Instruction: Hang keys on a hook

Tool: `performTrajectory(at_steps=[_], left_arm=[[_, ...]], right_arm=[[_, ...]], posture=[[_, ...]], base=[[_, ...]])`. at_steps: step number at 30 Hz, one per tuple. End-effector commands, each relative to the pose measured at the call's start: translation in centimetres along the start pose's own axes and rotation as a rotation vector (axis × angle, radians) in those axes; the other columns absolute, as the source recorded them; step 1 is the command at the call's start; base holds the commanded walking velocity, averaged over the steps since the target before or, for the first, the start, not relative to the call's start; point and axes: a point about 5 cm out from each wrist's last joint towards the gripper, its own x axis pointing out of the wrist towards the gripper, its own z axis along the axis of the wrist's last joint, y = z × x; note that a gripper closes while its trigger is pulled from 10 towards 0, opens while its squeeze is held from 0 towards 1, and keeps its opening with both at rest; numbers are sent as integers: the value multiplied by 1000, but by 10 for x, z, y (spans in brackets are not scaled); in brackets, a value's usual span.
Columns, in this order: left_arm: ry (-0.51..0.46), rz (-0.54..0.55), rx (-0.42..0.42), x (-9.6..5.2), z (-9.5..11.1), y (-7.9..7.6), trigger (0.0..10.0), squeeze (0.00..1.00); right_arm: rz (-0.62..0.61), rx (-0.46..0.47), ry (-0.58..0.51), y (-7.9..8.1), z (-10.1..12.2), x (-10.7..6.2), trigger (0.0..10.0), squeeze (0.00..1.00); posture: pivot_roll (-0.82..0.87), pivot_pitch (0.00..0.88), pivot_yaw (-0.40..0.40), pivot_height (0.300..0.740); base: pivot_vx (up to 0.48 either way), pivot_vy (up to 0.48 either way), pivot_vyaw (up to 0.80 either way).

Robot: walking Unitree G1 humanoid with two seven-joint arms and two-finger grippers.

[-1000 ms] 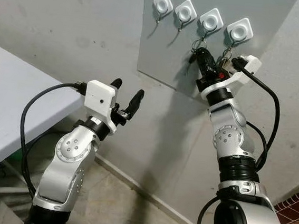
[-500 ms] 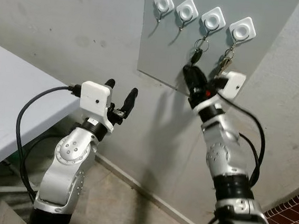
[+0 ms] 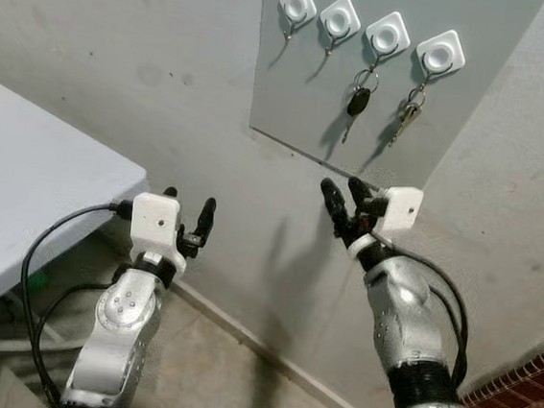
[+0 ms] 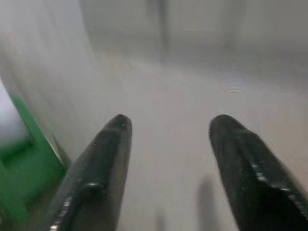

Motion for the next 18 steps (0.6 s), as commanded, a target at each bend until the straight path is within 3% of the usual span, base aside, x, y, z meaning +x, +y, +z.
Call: performTrajectory(at_steps=[1, 7, 8, 9, 10, 18], left_arm=[[-2, 30, -16, -2, -4, 8, 10000, 0], [-19, 58, -68, -7, -10, 19, 10000, 0], [-18, 67, -72, -8, -11, 21, 10000, 0], [-18, 67, -72, -8, -11, 21, 10000, 0], [-27, 74, -99, -10, -13, 23, 10000, 0], [-64, 81, -134, -19, -11, 28, 10000, 0]], right_arm=[[-27, -30, 35, -3, -7, -4, 10000, 1000], [-59, -27, 59, -6, -20, -17, 10000, 969], [-64, -31, 61, -7, -22, -19, 10000, 420], [-64, -31, 61, -7, -22, -19, 10000, 420], [-75, -45, 66, -9, -25, -23, 10000, 0], [-67, -53, 31, -10, -22, -32, 10000, 0]], posture=[[-70, 25, -21, 740], [-71, 16, -23, 740], [-73, 16, -25, 740], [-73, 16, -25, 740], [-74, 13, -26, 740], [-80, 5, -23, 740]], base=[[0, 0, 0], [0, 0, 0], [0, 0, 0], [0, 0, 0], [0, 0, 0], [0, 0, 0]])
